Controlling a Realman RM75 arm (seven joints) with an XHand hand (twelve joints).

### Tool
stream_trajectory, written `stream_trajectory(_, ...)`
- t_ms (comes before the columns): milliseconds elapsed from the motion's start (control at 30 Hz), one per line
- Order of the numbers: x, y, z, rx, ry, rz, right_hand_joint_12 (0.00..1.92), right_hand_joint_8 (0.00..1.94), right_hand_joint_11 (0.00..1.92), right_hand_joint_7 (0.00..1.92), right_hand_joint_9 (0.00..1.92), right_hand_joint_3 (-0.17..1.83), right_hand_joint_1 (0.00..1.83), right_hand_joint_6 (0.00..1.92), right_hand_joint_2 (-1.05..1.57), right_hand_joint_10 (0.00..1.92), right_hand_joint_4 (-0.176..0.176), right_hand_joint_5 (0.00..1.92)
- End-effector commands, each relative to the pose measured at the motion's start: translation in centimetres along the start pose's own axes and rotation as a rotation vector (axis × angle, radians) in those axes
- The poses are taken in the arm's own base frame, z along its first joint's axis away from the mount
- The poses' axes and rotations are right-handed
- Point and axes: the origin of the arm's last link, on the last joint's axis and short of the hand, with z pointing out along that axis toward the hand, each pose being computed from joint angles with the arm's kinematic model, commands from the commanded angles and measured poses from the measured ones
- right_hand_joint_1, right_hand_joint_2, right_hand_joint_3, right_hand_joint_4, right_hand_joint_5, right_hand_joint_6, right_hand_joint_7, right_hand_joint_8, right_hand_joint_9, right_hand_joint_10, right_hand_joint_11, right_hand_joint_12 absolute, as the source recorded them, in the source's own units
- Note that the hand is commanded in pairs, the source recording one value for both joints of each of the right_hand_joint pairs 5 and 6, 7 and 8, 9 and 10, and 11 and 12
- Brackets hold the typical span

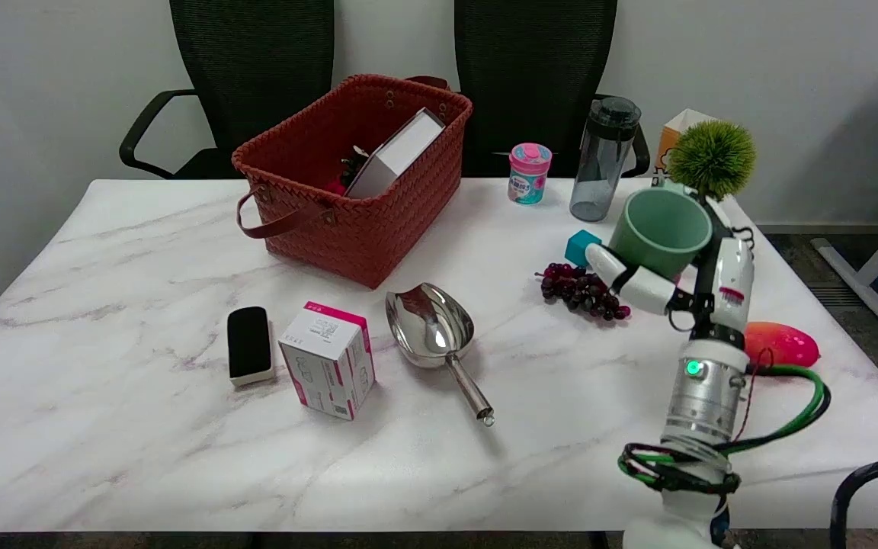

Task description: Place the green mug into the brown storage basket.

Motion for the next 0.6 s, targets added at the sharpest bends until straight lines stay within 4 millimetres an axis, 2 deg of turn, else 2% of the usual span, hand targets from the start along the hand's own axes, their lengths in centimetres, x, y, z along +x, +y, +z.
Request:
stream_trajectory(33,1.8,-5.1,11.3,0.184,-0.158,0.071,1.16,1.42,1.16,1.42,1.41,0.55,1.09,1.29,1.31,1.41,0.000,1.29)
stream_trajectory(233,1.2,-6.9,17.5,0.147,-0.243,0.203,1.13,1.42,1.13,1.42,1.40,0.54,1.09,1.28,1.28,1.40,0.000,1.28)
stream_trajectory(300,0.5,-7.9,19.8,0.150,-0.268,0.244,1.12,1.42,1.12,1.42,1.41,0.54,1.09,1.27,1.28,1.41,0.000,1.27)
stream_trajectory(400,-0.8,-9.8,22.2,0.174,-0.316,0.284,1.12,1.43,1.12,1.43,1.42,0.54,1.07,1.27,1.27,1.42,0.000,1.27)
stream_trajectory(600,-3.6,-13.0,24.9,0.204,-0.393,0.346,1.14,1.44,1.14,1.44,1.43,0.54,1.08,1.26,1.27,1.43,0.000,1.26)
